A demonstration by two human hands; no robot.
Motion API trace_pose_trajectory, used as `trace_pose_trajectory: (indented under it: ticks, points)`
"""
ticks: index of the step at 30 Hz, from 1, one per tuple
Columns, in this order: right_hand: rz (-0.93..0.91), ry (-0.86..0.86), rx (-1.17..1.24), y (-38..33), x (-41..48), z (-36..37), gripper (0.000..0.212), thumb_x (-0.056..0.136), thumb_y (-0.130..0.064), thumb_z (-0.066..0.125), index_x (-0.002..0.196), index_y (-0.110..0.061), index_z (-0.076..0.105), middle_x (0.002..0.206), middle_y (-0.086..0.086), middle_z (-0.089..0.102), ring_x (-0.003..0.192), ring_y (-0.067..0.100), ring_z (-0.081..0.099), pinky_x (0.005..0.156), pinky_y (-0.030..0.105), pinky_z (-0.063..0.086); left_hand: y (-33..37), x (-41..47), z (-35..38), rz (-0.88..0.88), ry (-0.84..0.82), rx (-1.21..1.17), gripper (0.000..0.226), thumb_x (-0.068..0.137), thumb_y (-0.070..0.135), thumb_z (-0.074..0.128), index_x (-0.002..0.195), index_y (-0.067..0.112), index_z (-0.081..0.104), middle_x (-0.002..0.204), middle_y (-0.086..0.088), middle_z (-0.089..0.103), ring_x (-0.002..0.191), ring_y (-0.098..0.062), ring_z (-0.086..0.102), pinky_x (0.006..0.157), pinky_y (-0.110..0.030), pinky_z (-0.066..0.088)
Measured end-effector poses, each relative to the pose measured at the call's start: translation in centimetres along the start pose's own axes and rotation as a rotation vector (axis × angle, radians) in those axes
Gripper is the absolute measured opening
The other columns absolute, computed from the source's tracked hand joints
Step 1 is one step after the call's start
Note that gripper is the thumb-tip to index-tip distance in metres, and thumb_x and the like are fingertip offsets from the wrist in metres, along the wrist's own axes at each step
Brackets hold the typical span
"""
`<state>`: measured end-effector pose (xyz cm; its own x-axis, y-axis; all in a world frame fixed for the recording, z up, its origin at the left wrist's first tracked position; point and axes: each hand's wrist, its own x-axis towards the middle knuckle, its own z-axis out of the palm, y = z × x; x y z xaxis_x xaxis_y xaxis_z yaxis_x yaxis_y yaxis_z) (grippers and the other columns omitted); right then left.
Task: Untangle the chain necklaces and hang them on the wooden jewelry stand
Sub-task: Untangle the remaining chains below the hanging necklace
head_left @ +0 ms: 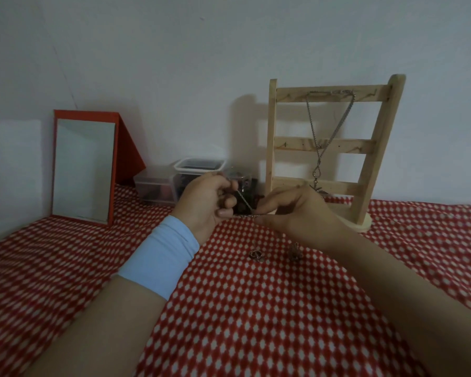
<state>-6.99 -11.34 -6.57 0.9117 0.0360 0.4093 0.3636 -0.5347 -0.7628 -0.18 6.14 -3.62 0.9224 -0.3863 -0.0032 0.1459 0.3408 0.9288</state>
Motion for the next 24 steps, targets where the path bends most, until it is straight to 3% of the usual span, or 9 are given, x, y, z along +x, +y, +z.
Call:
trace_pose_trajectory:
  ticks: [4,6,7,9,12,15,18,20,24]
  points:
    - [0.003,-0.005,0.041,0.1,0.0,-0.1,0.007,0.080,-0.010,0.083,0.086,-0.014,0.082,0.092,-0.002,0.078,0.081,0.013,0.072,0.076,0.032,0.060,0.4,0.8,0.3,0.050,0.198,0.476,0.026,0.087,0.001,0.044,0.063,0.009,0.051,0.059,-0.003,0.050,0.044,-0.013,0.035,0.039,-0.018,0.021]
    - [0.002,-0.047,0.071,-0.1,-0.1,-0.3,0.006,0.080,-0.008,0.083,0.084,-0.012,0.081,0.092,0.000,0.077,0.085,0.018,0.073,0.080,0.038,0.061,0.9,1.1,0.1,0.085,0.216,0.833,0.018,0.086,0.005,0.050,0.069,0.007,0.055,0.056,-0.002,0.052,0.051,-0.017,0.044,0.046,-0.023,0.028]
    - [-0.004,-0.073,0.075,-0.1,-0.1,-0.4,0.005,0.081,-0.008,0.083,0.083,-0.012,0.080,0.093,0.002,0.077,0.088,0.020,0.073,0.083,0.042,0.061,1.3,1.1,0.0,0.107,0.169,0.989,0.004,0.087,0.008,0.053,0.083,0.009,0.055,0.063,-0.001,0.055,0.059,-0.018,0.051,0.051,-0.026,0.032]
    - [0.017,-0.102,0.110,0.1,-0.2,-0.6,0.005,0.083,-0.008,0.081,0.084,-0.012,0.079,0.094,0.005,0.076,0.091,0.026,0.072,0.087,0.050,0.059,1.4,1.3,-0.6,0.198,-0.021,1.130,0.028,0.086,0.010,0.059,0.105,0.022,0.042,0.082,-0.001,0.058,0.075,-0.014,0.057,0.063,-0.026,0.038]
    - [0.087,-0.117,0.141,0.5,-0.1,-1.0,0.003,0.089,-0.012,0.075,0.087,-0.014,0.077,0.093,0.009,0.076,0.086,0.038,0.071,0.085,0.056,0.059,1.2,0.9,-1.5,0.356,-0.343,1.263,0.023,0.083,0.029,0.068,0.096,0.039,0.053,0.100,0.008,0.057,0.081,0.007,0.053,0.073,-0.021,0.039]
    - [0.104,-0.099,0.175,0.7,0.0,-1.5,0.004,0.093,-0.008,0.070,0.090,-0.007,0.073,0.092,0.014,0.074,0.080,0.029,0.067,0.084,0.049,0.057,0.5,1.4,-2.6,0.398,-0.405,1.455,0.012,0.079,0.048,0.072,0.089,0.042,0.072,0.108,0.018,0.050,0.102,0.005,0.051,0.091,-0.019,0.039]
    - [0.120,-0.139,0.232,0.7,-0.1,-1.9,0.007,0.094,-0.004,0.066,0.090,-0.004,0.071,0.087,0.009,0.072,0.081,0.021,0.067,0.080,0.036,0.057,0.1,1.8,-3.2,0.402,-0.410,1.390,0.004,0.086,0.040,0.070,0.083,0.040,0.073,0.106,0.018,0.055,0.102,0.005,0.053,0.095,-0.016,0.038]
    - [0.125,-0.186,0.182,0.9,-0.2,-2.3,0.012,0.095,-0.004,0.064,0.087,-0.009,0.072,0.086,0.000,0.071,0.083,0.016,0.067,0.082,0.031,0.055,0.1,2.0,-3.6,0.413,-0.351,1.224,0.016,0.091,0.029,0.065,0.077,0.033,0.073,0.102,0.014,0.063,0.097,0.006,0.057,0.091,-0.009,0.037]
    - [0.139,-0.332,-0.103,0.9,0.0,-2.8,0.018,0.094,-0.013,0.067,0.083,-0.026,0.072,0.094,-0.013,0.072,0.093,0.003,0.065,0.089,0.022,0.045,-0.2,3.0,-4.5,0.302,-0.056,0.418,0.033,0.095,0.010,0.050,0.068,0.015,0.069,0.075,0.001,0.067,0.074,-0.008,0.063,0.077,-0.022,0.046]
